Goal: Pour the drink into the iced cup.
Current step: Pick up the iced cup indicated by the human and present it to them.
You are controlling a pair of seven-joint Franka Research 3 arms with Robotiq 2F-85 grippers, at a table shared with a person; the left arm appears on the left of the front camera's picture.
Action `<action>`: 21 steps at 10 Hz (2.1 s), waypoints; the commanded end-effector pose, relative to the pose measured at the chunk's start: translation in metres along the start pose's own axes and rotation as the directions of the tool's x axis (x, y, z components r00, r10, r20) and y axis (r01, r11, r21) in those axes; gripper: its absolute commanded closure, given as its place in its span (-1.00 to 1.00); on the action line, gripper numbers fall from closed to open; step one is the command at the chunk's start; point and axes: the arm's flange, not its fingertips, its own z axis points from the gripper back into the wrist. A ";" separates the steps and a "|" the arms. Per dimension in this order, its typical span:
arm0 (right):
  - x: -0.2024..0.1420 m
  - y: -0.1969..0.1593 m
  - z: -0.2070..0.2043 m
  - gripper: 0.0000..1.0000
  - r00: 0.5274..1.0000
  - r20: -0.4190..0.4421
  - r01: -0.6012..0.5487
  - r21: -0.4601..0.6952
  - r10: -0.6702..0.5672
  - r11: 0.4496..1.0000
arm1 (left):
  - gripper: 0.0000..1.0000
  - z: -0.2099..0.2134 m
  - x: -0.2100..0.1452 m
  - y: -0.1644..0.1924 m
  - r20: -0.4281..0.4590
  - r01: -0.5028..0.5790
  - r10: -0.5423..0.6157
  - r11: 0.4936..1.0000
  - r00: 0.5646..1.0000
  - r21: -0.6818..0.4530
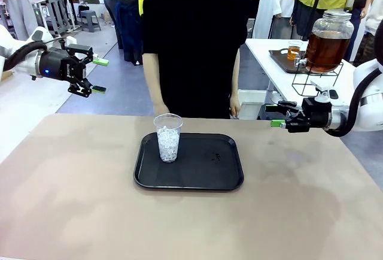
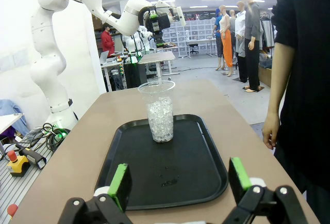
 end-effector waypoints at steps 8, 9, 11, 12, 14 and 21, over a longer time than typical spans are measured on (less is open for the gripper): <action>0.002 0.001 0.001 -1.00 1.000 0.006 -0.001 0.006 0.001 1.000 | -1.00 0.000 0.000 -0.001 0.003 0.003 -0.003 1.000 1.000 0.002; 0.002 0.001 0.001 -1.00 1.000 0.006 -0.001 0.006 0.001 1.000 | -1.00 0.000 0.000 -0.001 0.003 0.003 -0.003 1.000 1.000 0.002; 0.002 0.001 0.001 -1.00 1.000 0.006 -0.001 0.006 0.001 1.000 | -1.00 0.000 0.000 -0.001 0.003 0.003 -0.003 1.000 1.000 0.002; 0.002 0.001 0.001 -1.00 1.000 0.006 -0.001 0.006 0.001 1.000 | -1.00 0.000 0.000 -0.001 0.003 0.003 -0.003 1.000 1.000 0.002; 0.002 0.001 0.001 -1.00 1.000 0.006 -0.001 0.006 0.001 1.000 | -1.00 0.000 0.000 -0.001 0.003 0.003 -0.003 1.000 1.000 0.002; 0.002 0.001 0.001 -1.00 1.000 0.006 -0.001 0.006 0.001 1.000 | -1.00 0.000 0.000 0.000 0.000 0.000 0.000 1.000 1.000 0.000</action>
